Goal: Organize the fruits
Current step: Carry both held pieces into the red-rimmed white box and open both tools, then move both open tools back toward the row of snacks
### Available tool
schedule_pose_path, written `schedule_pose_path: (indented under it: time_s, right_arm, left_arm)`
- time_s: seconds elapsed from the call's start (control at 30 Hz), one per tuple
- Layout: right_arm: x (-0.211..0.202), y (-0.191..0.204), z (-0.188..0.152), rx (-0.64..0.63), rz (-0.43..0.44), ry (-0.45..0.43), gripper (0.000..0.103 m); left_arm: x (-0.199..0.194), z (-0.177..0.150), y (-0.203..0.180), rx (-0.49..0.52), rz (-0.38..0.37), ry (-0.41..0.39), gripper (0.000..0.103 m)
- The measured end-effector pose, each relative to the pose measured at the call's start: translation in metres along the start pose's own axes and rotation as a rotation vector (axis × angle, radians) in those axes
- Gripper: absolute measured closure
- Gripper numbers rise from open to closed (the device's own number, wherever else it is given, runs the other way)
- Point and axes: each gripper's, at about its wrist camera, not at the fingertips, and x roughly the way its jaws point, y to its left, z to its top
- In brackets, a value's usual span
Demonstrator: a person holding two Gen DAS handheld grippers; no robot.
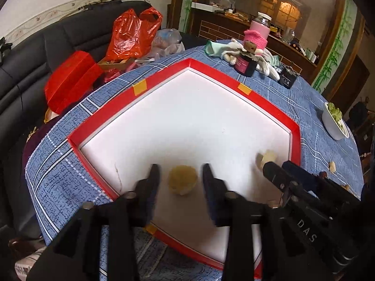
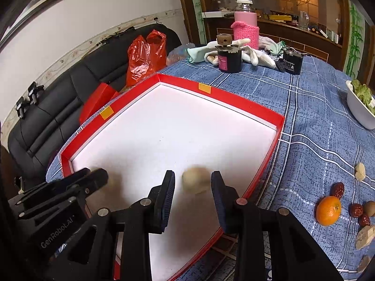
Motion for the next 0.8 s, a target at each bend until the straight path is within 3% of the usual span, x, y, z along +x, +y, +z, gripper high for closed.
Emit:
schedule_pose_path:
  time_s: [0.07,0.3,0.33,0.43,0.53,0.7,0.8]
  right_arm:
    - [0.0,0.002,-0.001,-0.005,0.004,0.004,0.063]
    - [-0.014,0.002,-0.003,0.001,0.011,-0.026,0.055]
    - [-0.018,0.002,-0.003,0.003,0.014,-0.035,0.053]
    - [-0.037,-0.003,-0.007,0.01,0.01,-0.078,0.04]
    - [-0.057,-0.013,-0.014,0.016,0.011,-0.114,0.027]
    - [-0.095,-0.041,-0.038,0.039,-0.003,-0.184,0.025]
    - [-0.124,-0.07,-0.063,0.061,-0.066,-0.22,0.023]
  left_arm:
    - [-0.003,0.0,0.003,-0.019,-0.006,-0.02,0.047]
    - [-0.01,-0.002,0.005,-0.042,-0.008,-0.027,0.043]
    - [-0.011,-0.003,0.004,-0.044,-0.007,-0.029,0.038]
    - [-0.017,-0.006,-0.003,-0.035,-0.008,-0.052,0.03]
    - [-0.022,-0.008,-0.014,0.0,-0.016,-0.067,0.029]
    - [-0.038,-0.013,-0.034,0.041,-0.061,-0.106,0.029]
    - [-0.051,-0.017,-0.052,0.08,-0.099,-0.154,0.029]
